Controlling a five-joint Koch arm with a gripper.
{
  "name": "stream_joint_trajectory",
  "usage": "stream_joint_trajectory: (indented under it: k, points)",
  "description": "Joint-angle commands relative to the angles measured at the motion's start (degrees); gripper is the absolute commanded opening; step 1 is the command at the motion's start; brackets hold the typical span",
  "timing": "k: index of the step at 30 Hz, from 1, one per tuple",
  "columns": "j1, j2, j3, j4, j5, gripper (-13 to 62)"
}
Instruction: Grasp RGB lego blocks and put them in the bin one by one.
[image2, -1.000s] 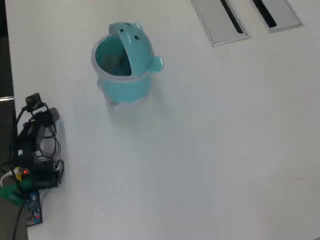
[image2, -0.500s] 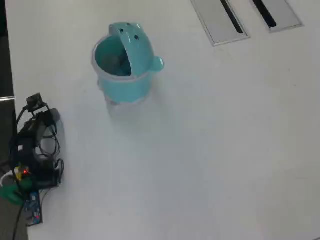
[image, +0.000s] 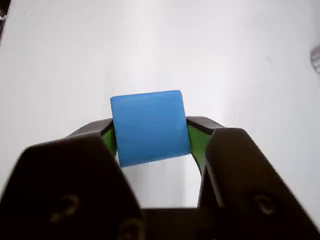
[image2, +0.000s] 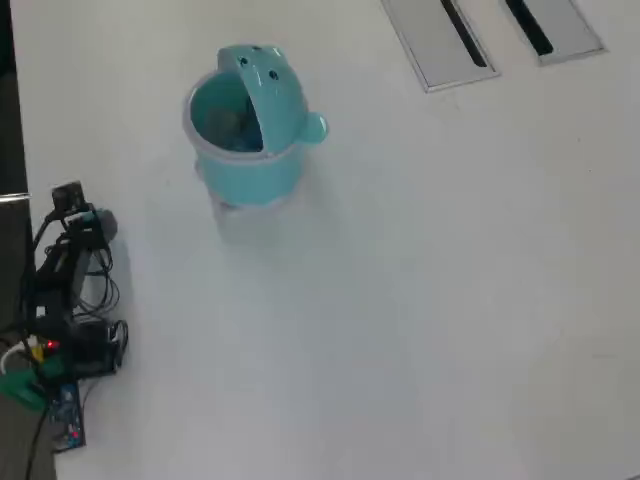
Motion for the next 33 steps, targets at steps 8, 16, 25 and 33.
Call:
stream_joint_trajectory:
  k: [8,16,25,33]
  points:
    - [5.7,12.7,-14.5,-2.7,7.6,16.3]
    - [11.6,12.0,-20.4,-9.1,10.8,16.3]
    - [19.8,6.2,-30.6,-16.3,14.3,16.3]
    - [22.6,0.3,-41.1,-16.2,14.2,16.3]
